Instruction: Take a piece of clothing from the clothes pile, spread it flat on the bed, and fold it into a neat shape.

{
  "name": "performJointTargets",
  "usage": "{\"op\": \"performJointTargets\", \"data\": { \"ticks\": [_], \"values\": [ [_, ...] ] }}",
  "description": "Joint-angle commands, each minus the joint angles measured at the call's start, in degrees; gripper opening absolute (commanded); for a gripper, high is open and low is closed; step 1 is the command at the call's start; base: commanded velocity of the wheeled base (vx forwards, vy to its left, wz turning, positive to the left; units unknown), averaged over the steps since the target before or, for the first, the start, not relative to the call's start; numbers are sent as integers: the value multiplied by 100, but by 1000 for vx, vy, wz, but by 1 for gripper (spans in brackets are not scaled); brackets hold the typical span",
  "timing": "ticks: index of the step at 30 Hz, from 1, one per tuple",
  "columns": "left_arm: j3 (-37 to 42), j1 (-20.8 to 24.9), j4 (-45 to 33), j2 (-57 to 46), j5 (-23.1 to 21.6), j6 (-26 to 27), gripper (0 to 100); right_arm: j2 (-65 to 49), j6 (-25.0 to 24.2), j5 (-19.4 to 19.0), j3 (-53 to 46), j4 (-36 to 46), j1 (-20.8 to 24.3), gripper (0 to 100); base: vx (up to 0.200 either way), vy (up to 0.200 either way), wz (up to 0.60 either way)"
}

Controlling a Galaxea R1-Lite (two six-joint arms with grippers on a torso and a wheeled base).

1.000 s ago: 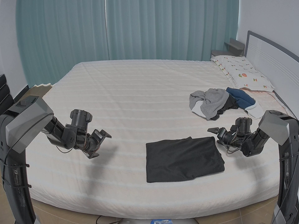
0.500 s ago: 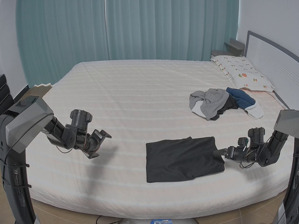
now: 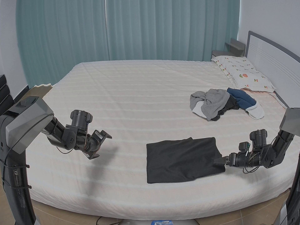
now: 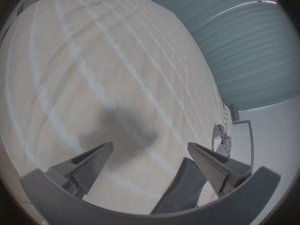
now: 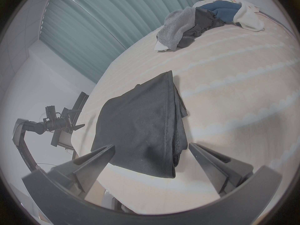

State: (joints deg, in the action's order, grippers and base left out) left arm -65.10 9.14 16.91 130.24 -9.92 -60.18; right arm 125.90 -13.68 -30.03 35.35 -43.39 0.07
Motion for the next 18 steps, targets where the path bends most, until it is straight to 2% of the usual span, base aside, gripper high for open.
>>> {"op": "performJointTargets", "data": {
  "ticks": [1,7,18],
  "values": [
    [-3,0,5,1,-1,-2,100,-22,14,23,16,234,89,0,0,0,0],
    [-3,0,-3,1,-1,-2,100,-66,717,85,165,1043,-25,0,0,0,0],
    [-3,0,-3,1,-1,-2,100,-189,832,155,156,1245,-148,0,0,0,0]
  ]
}}
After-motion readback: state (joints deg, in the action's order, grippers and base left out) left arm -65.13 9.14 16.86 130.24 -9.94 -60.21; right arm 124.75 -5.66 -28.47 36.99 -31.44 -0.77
